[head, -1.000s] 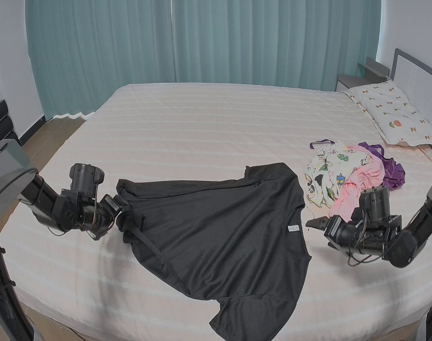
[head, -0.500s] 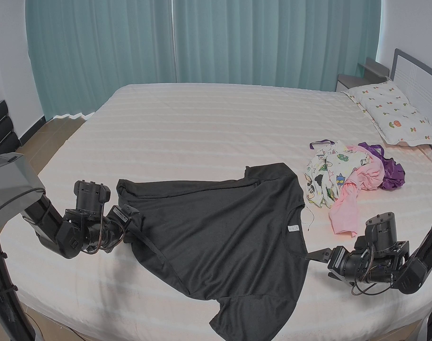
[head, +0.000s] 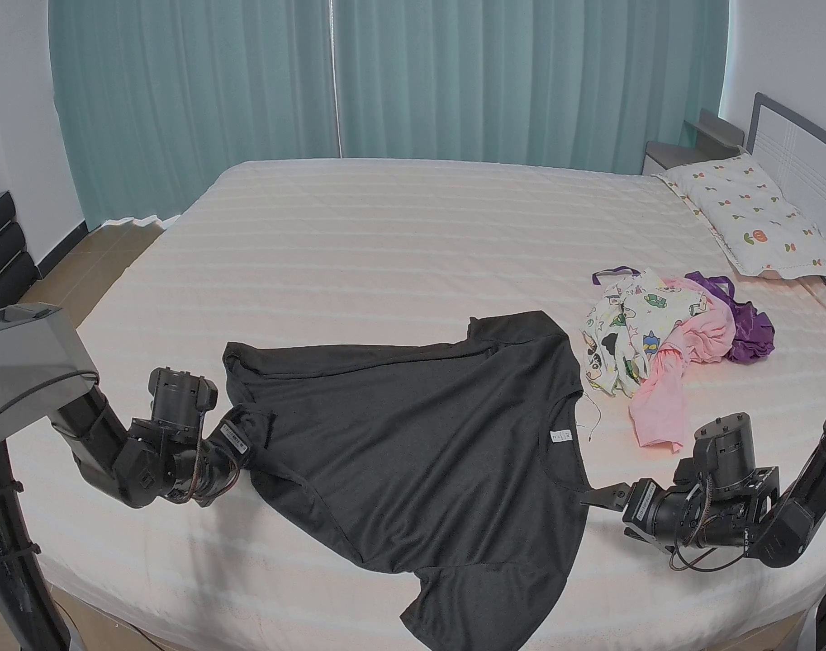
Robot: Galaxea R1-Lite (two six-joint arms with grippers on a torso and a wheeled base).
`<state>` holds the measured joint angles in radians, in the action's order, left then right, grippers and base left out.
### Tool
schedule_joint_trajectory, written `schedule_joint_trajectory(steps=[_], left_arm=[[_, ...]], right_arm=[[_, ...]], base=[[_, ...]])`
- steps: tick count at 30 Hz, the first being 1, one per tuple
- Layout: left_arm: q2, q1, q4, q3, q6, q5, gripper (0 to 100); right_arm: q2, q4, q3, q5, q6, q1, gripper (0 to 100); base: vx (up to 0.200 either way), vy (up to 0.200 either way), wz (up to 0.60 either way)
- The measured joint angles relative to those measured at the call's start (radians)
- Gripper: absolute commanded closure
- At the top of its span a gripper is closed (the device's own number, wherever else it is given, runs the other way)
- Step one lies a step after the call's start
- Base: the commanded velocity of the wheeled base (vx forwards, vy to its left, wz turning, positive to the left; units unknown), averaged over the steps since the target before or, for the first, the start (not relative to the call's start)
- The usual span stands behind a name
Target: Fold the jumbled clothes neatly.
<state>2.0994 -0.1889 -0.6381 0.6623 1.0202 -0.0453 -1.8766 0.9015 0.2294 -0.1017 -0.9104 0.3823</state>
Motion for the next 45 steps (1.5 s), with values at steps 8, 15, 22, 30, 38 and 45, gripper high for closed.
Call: schedule_joint_trajectory(steps=[8, 15, 22, 30, 38, 45], left_arm=[[-0.142, 0.050, 0.182, -0.089, -0.161, -0.002, 100], [-0.255, 0.130, 0.446, -0.113, -0.363, 0.013, 100], [-0.317, 0.164, 0.525, -0.152, -0.467, 0.026, 100], [-0.325, 0.170, 0.524, -0.160, -0.470, 0.030, 100], [-0.327, 0.170, 0.529, -0.181, -0.471, 0.035, 100], [-0.336, 0.169, 0.527, -0.233, -0.473, 0.036, 100]], right_arm=[[-0.026, 0.001, 0.004, -0.001, 0.001, 0.008, 0], [-0.071, 0.033, 0.032, -0.003, 0.002, 0.020, 0], [-0.143, 0.076, 0.078, -0.001, 0.005, 0.032, 0], [-0.238, 0.068, 0.163, 0.007, 0.016, 0.053, 100], [-0.259, 0.068, 0.154, 0.013, 0.075, 0.010, 100], [-0.202, 0.063, 0.100, 0.008, 0.183, -0.116, 100]], base=[[0.000, 0.000, 0.00], [0.000, 0.000, 0.00], [0.000, 0.000, 0.00], [0.000, 0.000, 0.00], [0.000, 0.000, 0.00], [0.000, 0.000, 0.00]])
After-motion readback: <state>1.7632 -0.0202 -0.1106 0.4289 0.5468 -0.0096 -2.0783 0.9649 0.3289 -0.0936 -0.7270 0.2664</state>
